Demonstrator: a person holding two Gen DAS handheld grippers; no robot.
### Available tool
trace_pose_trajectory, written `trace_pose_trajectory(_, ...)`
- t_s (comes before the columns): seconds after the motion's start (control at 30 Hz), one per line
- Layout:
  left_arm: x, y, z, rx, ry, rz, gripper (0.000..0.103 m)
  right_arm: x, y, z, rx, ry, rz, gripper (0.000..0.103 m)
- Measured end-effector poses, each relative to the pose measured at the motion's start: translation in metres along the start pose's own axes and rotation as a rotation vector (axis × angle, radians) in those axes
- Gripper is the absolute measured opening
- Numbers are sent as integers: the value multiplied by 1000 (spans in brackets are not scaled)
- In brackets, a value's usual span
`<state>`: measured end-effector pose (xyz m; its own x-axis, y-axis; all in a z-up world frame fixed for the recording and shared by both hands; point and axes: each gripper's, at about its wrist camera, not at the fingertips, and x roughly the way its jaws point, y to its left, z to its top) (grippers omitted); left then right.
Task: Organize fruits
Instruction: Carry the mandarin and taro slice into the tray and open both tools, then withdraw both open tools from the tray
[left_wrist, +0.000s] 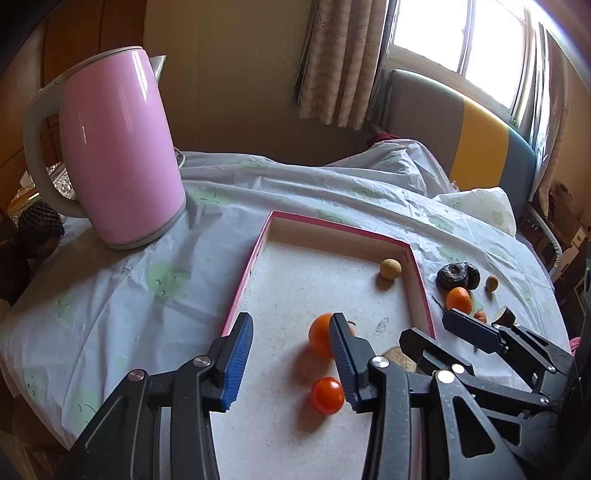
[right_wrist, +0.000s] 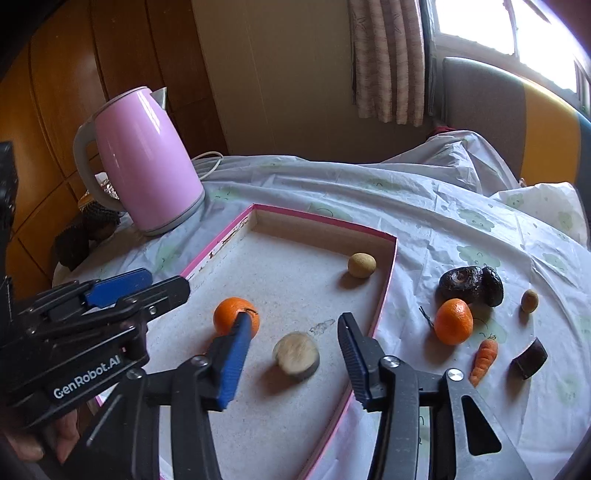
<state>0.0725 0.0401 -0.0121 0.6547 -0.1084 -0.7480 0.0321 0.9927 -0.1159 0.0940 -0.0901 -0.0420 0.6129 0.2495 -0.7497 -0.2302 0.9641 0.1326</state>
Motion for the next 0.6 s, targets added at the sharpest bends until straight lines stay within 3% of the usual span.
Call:
trace_pose_trajectory(0.43, -4, -9, -19, -9, 40, -29, 43, -25, -18, -24, 65, -28, -69, 69)
trace_pose_trajectory(0.6, -4, -14, -24, 3, 49, -35, 43, -32, -27, -31, 95, -33, -87, 71)
